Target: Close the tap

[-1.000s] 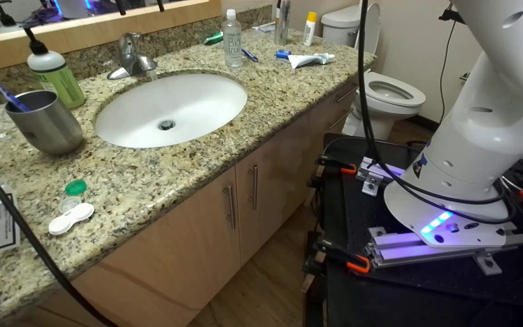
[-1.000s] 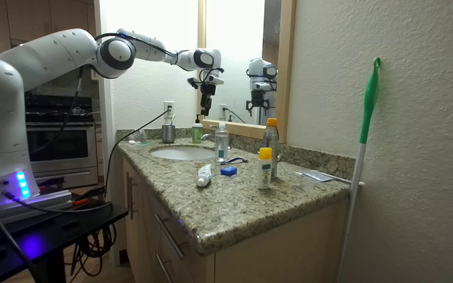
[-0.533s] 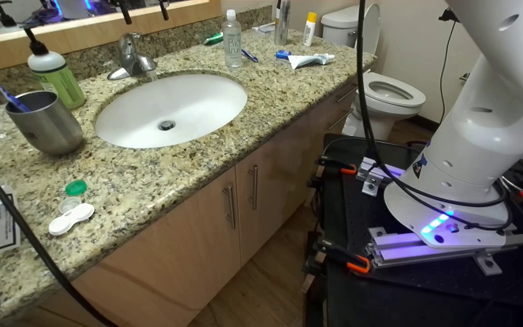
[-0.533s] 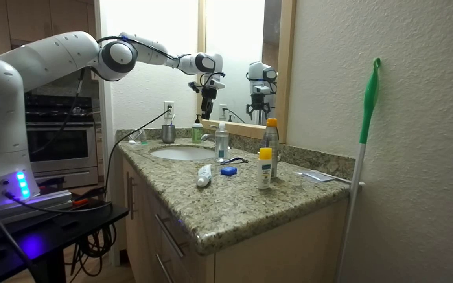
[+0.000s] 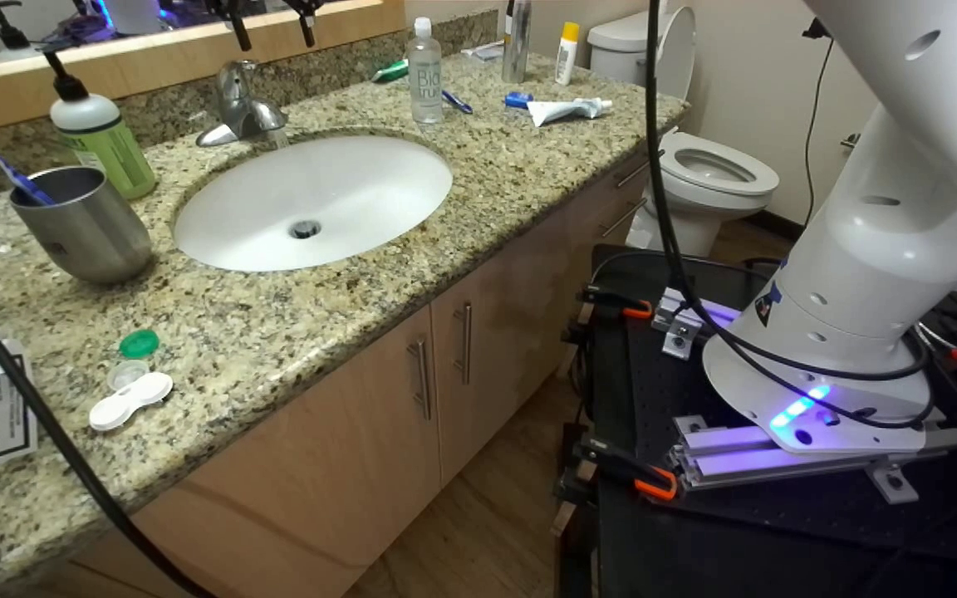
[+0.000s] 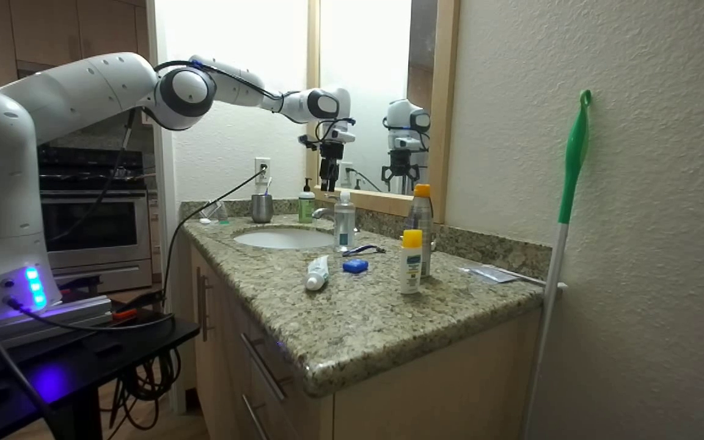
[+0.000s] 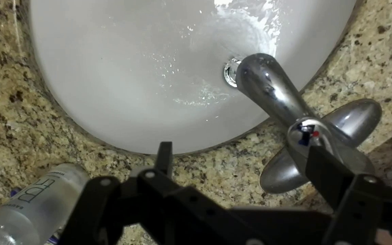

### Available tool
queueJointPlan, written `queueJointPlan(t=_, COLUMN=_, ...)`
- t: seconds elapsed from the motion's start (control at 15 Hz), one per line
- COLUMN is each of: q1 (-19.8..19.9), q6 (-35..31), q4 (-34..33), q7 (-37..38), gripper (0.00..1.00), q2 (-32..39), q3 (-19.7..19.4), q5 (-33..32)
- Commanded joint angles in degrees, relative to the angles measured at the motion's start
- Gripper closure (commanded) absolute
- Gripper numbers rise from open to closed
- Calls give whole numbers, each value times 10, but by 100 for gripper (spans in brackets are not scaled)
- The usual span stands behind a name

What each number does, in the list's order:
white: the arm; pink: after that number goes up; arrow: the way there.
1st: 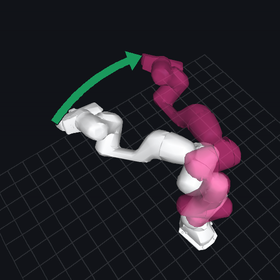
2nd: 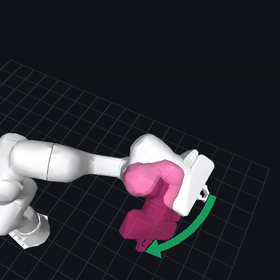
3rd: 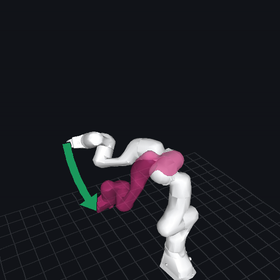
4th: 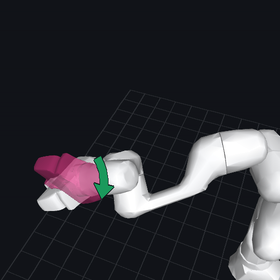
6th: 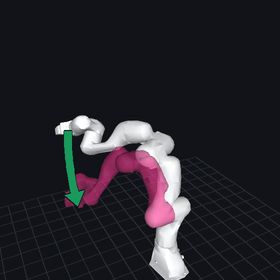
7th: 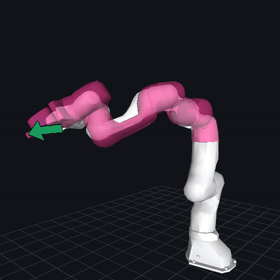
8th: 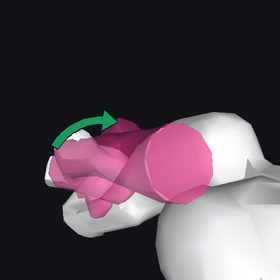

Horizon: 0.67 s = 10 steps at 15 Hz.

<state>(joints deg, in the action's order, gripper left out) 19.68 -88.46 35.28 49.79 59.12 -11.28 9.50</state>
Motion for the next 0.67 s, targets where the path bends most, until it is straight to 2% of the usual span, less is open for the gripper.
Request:
queueJointPlan(t=0.0, q1=0, q6=0, q4=0, q7=1, gripper=0, q2=0, q3=0, q5=0)
queueJointPlan(t=0.6, q1=11, q6=35, q4=-15, q7=-3, gripper=0, q2=43, q3=5, q5=4)
